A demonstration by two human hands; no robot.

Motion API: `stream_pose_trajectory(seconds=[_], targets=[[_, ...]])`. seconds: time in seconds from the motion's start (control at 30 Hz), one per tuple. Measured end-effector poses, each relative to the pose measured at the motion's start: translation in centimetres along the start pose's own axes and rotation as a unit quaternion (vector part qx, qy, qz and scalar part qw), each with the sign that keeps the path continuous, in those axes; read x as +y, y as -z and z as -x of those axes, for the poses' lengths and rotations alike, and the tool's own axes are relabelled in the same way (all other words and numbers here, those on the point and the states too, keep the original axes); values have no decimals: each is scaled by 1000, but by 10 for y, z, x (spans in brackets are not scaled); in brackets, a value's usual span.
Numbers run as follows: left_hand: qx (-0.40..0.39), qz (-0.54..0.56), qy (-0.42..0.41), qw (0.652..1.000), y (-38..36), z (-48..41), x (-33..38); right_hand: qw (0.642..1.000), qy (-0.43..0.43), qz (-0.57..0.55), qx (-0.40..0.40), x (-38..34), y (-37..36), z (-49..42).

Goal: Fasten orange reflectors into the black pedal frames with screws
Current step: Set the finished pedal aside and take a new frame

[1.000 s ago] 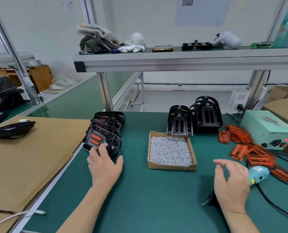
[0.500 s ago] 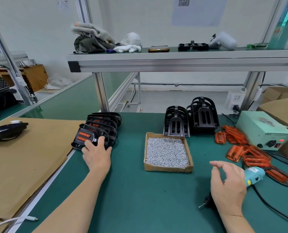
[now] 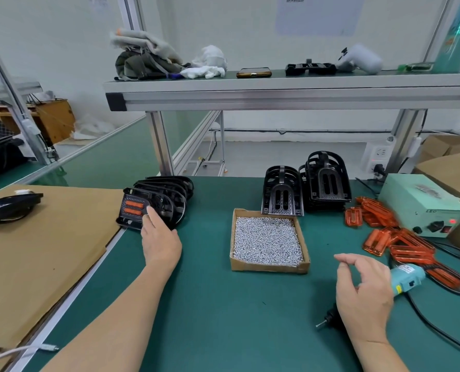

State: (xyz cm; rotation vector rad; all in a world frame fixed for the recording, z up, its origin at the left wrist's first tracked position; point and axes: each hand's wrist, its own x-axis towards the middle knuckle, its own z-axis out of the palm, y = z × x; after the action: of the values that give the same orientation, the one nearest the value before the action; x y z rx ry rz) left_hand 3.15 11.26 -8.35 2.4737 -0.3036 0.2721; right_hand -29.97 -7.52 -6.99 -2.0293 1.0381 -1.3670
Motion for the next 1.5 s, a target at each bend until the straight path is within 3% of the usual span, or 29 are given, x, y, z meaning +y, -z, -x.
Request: stream_pose_trajectory(seconds=[0.37, 1.03, 1.17, 1.27, 1.5], targets=[[-18, -87, -2, 996, 3, -2, 0, 1000, -8, -6, -1, -2, 0, 0], [8, -71, -55, 996, 16, 35, 10, 998, 44, 17, 29, 1, 1, 2], [7, 15, -63, 998, 12, 57, 21, 999, 30, 37, 4, -3, 1, 2], [-47, 92, -57, 993, 5, 72, 28, 999, 0, 41, -30, -9, 3, -4], [-84, 75, -93, 989, 5, 75, 32, 972, -150, -32, -180, -29, -43, -81]])
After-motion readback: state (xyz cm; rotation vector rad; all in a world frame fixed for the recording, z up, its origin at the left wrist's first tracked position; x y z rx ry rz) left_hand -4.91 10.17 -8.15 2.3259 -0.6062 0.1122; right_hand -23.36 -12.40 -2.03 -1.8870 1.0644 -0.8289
